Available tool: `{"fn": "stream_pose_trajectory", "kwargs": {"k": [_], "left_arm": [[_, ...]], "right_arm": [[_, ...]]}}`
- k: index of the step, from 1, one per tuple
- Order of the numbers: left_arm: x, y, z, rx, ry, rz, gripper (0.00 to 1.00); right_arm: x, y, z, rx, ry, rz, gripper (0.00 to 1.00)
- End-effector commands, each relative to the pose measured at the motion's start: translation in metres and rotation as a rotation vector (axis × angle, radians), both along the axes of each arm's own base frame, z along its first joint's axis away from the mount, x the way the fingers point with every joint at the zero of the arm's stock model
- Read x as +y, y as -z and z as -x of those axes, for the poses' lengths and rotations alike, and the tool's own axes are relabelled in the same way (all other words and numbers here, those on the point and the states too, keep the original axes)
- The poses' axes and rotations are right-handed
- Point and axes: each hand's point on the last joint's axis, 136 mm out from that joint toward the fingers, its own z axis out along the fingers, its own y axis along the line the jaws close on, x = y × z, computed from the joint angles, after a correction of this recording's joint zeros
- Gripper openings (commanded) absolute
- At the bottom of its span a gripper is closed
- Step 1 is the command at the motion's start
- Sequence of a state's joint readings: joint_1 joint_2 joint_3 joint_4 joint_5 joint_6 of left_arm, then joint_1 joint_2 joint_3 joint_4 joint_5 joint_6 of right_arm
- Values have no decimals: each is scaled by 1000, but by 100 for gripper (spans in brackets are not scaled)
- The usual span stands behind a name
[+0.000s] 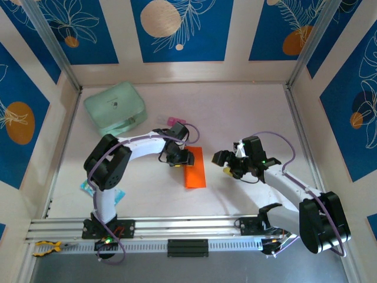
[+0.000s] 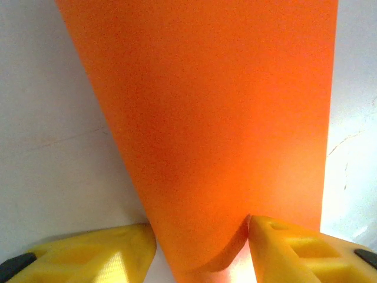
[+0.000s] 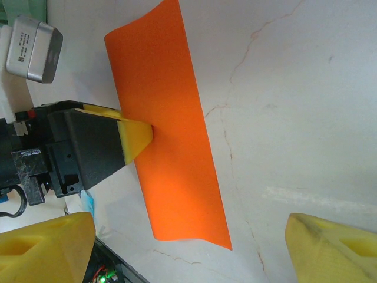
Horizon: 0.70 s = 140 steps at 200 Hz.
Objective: Fold a paper plane with a square sheet of paper (pick it up from the middle)
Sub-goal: First fold the square sheet of paper in half at the center of the table.
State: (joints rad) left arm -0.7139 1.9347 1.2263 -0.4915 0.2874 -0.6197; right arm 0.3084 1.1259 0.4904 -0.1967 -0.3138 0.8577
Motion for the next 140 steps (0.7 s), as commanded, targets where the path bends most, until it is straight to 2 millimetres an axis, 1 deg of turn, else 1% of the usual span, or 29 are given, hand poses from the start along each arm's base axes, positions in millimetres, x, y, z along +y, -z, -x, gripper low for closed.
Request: {"fn": "stream_pose_trajectory", "kwargs": {"k": [1, 38, 66, 91, 115, 140], "left_arm": [[33, 54, 19, 77, -1, -187, 54], [34, 55, 20, 77, 9, -197, 53], [33, 55, 19, 75, 6, -195, 54], [32, 54, 19, 72, 12, -191, 54], [32, 54, 19, 70, 19, -189, 47], [33, 52, 18, 60, 25, -194, 47]], "right_arm": [[-2, 3, 7, 22, 1, 5, 85], [-2, 5, 7, 26, 0, 7, 84], [4, 3, 6, 17, -20, -24, 82], [5, 7, 5, 42, -24, -22, 81], [4, 10, 6, 54, -22, -12, 81], [4, 10, 6, 51, -27, -13, 81]]}}
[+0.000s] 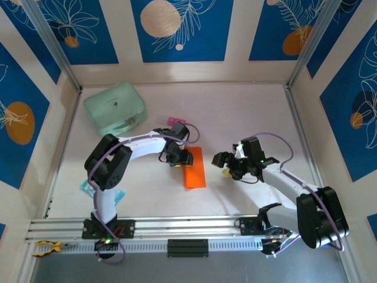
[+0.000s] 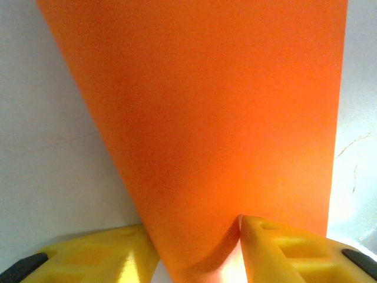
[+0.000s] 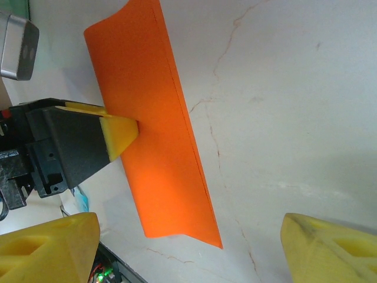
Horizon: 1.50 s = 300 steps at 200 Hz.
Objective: Fold a paper plane with a square sheet of paper (pick it up from the middle)
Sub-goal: First fold the square sheet of paper in half at the center of the table.
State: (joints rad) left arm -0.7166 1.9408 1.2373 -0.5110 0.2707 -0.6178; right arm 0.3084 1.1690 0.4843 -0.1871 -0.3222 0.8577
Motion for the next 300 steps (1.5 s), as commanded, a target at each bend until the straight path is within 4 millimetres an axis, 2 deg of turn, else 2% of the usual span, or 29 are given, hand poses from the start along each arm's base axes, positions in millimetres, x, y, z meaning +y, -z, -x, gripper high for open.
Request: {"fn": "stream_pose_trajectory", "kwargs": {"k": [1, 92, 127, 238, 262, 277, 300], "left_arm": [[31, 51, 19, 60, 24, -172, 47], [30, 51, 18, 59, 44, -175, 53], [35, 51, 17, 52, 48, -200, 54], [32, 55, 18, 67, 20, -187, 55], [33, 55, 18, 64, 13, -191, 52], [35, 53, 16, 50, 6, -194, 42], [36, 50, 15, 36, 3, -201, 45]], "right_arm": [[4, -2, 4, 11, -20, -19, 81], [3, 0, 4, 15, -19, -18, 81], [4, 0, 4, 15, -20, -18, 81], [4, 0, 5, 16, -21, -18, 81], [4, 1, 4, 17, -21, -17, 81], [4, 1, 4, 17, -22, -16, 81], [3, 1, 4, 18, -21, -15, 81]]}}
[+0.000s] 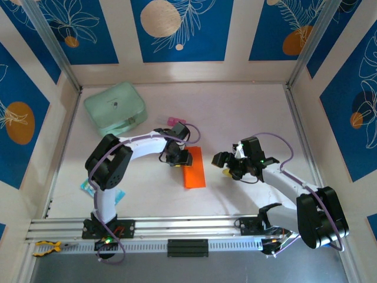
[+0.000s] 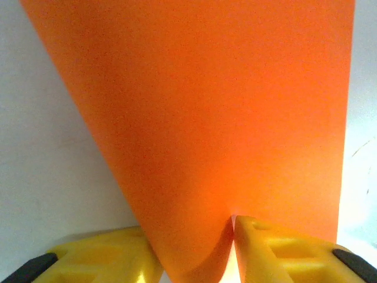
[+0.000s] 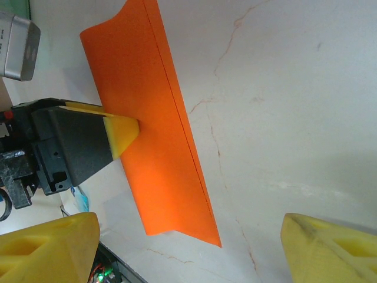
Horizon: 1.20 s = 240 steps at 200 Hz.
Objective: Fold a paper plane with a square sheet of paper (pick it up from the middle)
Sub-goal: First fold the square sheet of paper in half at the center of the table.
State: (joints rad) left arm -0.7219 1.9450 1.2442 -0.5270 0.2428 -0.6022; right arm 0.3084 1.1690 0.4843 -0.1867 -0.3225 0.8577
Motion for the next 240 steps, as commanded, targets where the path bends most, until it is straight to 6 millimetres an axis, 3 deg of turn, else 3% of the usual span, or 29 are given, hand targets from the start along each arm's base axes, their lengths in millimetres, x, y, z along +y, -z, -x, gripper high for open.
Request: {"fn": "stream_pose_trajectory", "kwargs": {"k": [1, 240], "left_arm": [[33, 48, 15, 48, -12, -171, 45], [34, 58, 16, 77, -15, -193, 54]], "right_arm": [[3, 1, 5, 20, -20, -15, 81], [4, 3, 5, 26, -24, -15, 81]]}}
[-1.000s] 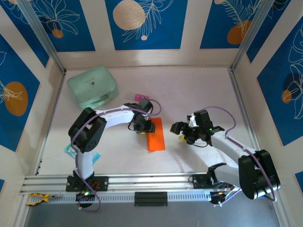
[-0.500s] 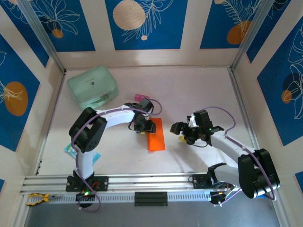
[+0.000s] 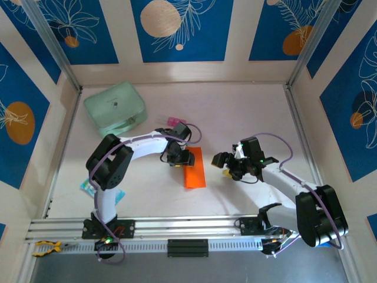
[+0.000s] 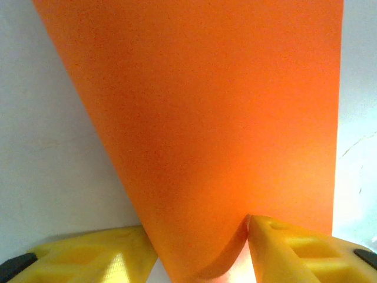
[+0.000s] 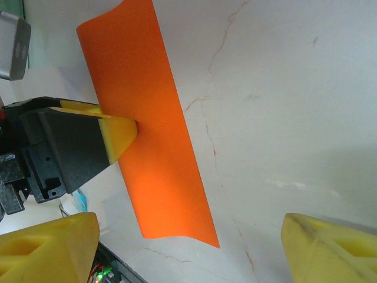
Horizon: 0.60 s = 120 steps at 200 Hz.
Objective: Fold a paper plane with a square sheet of paper (pick it up from the middle)
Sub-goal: First fold the square sheet of paper in half at the center of the table.
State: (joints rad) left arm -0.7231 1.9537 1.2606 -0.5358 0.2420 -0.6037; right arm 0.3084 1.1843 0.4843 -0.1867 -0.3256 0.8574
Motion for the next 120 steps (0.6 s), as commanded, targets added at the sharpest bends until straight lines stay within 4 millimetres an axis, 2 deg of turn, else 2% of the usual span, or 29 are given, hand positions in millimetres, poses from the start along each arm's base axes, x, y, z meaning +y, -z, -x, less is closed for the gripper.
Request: {"fn": "stream_pose_trajectory", "kwargs": {"k": [1, 24, 42, 81, 120], "left_arm": [[36, 58, 18, 75, -15, -191, 54], [35, 58, 18, 75, -7, -187, 54], [36, 58, 18, 74, -7, -192, 54], [36, 58, 18, 73, -6, -189, 53], [35, 56, 17, 66, -2, -186, 50]], "right_arm": [[3, -1, 4, 10, -21, -17, 81], [5, -2, 3, 5, -27, -25, 81], [14, -9, 3, -17, -69, -77, 80], [30, -13, -1, -32, -125, -83, 62], [28, -4, -3, -8, -99, -30, 61]]}}
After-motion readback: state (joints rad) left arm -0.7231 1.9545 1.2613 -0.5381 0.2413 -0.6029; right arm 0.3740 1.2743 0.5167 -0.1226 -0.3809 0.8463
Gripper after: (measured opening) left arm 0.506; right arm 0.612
